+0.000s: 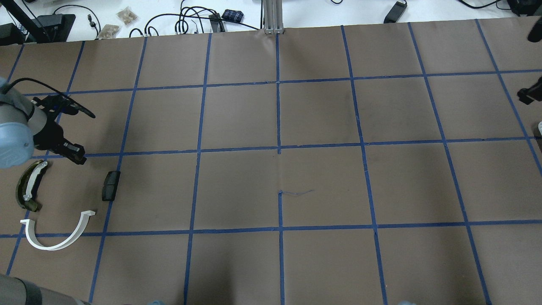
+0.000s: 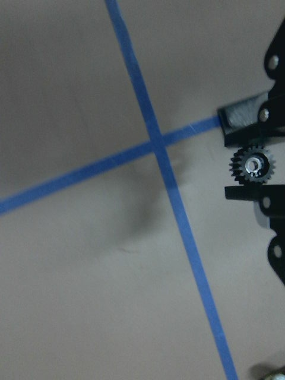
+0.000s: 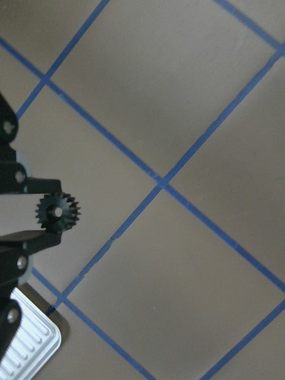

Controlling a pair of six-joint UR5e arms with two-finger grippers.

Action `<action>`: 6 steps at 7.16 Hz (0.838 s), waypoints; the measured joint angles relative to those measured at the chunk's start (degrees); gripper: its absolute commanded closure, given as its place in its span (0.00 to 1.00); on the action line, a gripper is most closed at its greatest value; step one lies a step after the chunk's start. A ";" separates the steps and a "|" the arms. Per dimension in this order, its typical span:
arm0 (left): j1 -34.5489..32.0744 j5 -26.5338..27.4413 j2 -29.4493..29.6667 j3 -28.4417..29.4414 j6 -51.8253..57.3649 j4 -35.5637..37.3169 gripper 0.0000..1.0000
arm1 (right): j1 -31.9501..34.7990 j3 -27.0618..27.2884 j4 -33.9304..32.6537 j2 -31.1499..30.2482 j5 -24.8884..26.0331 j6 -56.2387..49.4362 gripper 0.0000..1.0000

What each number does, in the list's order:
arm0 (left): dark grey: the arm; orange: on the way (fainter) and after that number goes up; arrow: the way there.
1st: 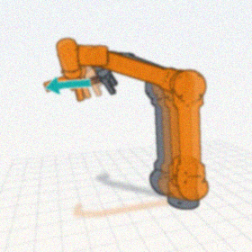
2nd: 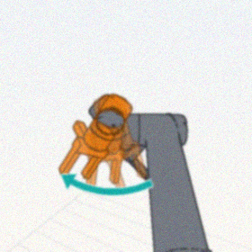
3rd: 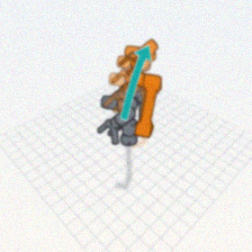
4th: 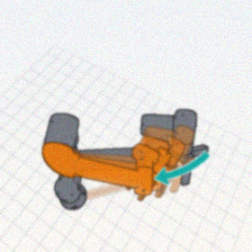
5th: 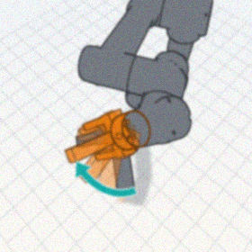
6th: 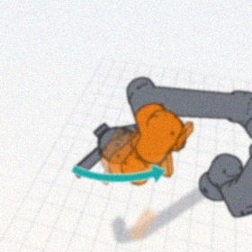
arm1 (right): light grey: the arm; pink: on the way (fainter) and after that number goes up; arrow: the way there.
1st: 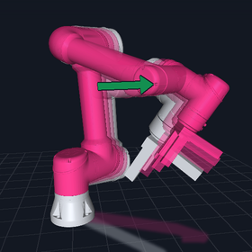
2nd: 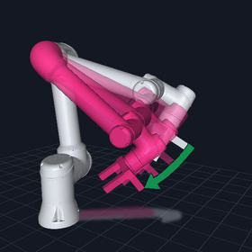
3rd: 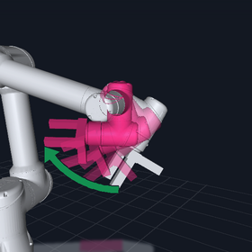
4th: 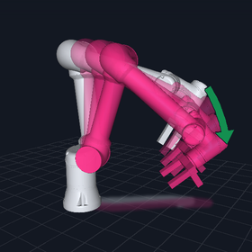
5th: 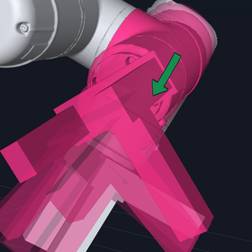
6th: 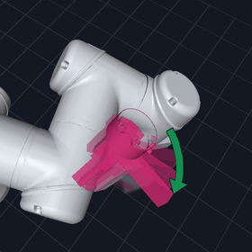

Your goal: Place bearing gear from tray to pile

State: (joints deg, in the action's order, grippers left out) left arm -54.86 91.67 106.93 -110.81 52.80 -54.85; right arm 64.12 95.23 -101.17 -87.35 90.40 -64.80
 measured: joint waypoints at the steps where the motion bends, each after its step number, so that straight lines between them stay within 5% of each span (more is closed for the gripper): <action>1: 2.58 -0.68 0.29 -1.64 1.75 -0.01 0.91 | 7.03 0.15 0.75 -0.15 -0.15 12.54 1.00; 2: 4.16 -0.96 0.12 -3.80 2.42 0.20 0.60 | 13.96 0.34 0.80 0.58 -0.37 24.71 1.00; 3: 4.92 -1.05 -0.32 -5.27 2.75 0.49 0.01 | 20.62 0.41 0.06 2.20 -1.02 36.81 1.00; 6: 5.46 -1.35 -1.07 -5.24 4.06 0.62 0.00 | 37.45 0.23 -9.57 12.24 -4.92 66.13 1.00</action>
State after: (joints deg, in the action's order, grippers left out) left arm -49.39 90.32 105.86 -116.05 56.86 -54.22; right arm 101.57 95.46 -110.74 -75.11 85.48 1.33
